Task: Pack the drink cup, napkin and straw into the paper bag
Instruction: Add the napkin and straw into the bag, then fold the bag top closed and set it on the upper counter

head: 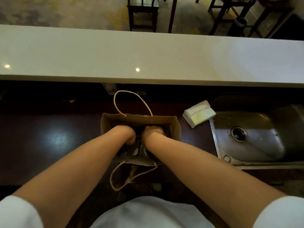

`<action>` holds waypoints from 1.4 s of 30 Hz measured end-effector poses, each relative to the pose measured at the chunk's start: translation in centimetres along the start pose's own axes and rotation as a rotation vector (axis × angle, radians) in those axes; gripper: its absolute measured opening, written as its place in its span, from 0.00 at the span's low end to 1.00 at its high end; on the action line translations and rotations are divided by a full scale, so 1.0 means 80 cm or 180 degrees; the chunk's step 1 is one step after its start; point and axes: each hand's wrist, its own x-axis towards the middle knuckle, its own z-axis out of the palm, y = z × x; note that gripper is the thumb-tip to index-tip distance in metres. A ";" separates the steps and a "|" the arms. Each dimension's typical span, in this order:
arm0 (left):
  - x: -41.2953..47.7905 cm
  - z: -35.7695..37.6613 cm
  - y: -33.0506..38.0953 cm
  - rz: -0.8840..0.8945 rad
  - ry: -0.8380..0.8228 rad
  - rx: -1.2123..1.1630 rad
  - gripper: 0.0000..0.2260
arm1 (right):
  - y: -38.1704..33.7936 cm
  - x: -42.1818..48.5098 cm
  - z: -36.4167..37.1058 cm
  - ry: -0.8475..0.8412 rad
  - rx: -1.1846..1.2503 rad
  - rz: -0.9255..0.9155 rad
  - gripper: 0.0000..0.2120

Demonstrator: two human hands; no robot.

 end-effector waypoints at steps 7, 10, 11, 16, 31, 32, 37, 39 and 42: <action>0.012 -0.001 -0.028 -0.0215 -0.0217 -0.0712 0.17 | 0.002 -0.024 -0.017 -0.0487 -0.0256 -0.0558 0.17; 0.017 0.002 -0.036 -0.0002 0.0015 -0.0646 0.16 | 0.008 -0.050 -0.038 -0.0587 -0.0199 -0.0806 0.18; 0.016 0.002 -0.038 0.0124 0.0202 -0.0553 0.16 | 0.011 -0.060 -0.045 -0.0578 -0.0139 -0.0856 0.17; -0.041 -0.009 -0.064 0.0984 0.1213 -0.0266 0.16 | 0.062 -0.125 -0.062 0.0553 0.1280 -0.0934 0.11; -0.060 0.139 -0.218 0.1260 0.2259 -0.4602 0.15 | 0.103 -0.180 0.095 0.2351 0.5601 0.0624 0.15; -0.057 0.138 -0.211 0.1310 0.2207 -0.4537 0.16 | 0.101 -0.177 0.100 0.2240 0.5511 0.0616 0.16; -0.033 0.109 -0.166 0.1733 0.1868 -0.3438 0.23 | 0.082 -0.155 0.090 0.1395 0.4492 -0.0073 0.23; -0.026 0.098 -0.148 0.1932 0.1812 -0.2962 0.21 | 0.070 -0.142 0.083 0.1196 0.4301 -0.0203 0.26; -0.013 0.089 -0.136 0.1858 0.1969 -0.2625 0.18 | 0.060 -0.129 0.083 0.1158 0.4329 -0.0105 0.25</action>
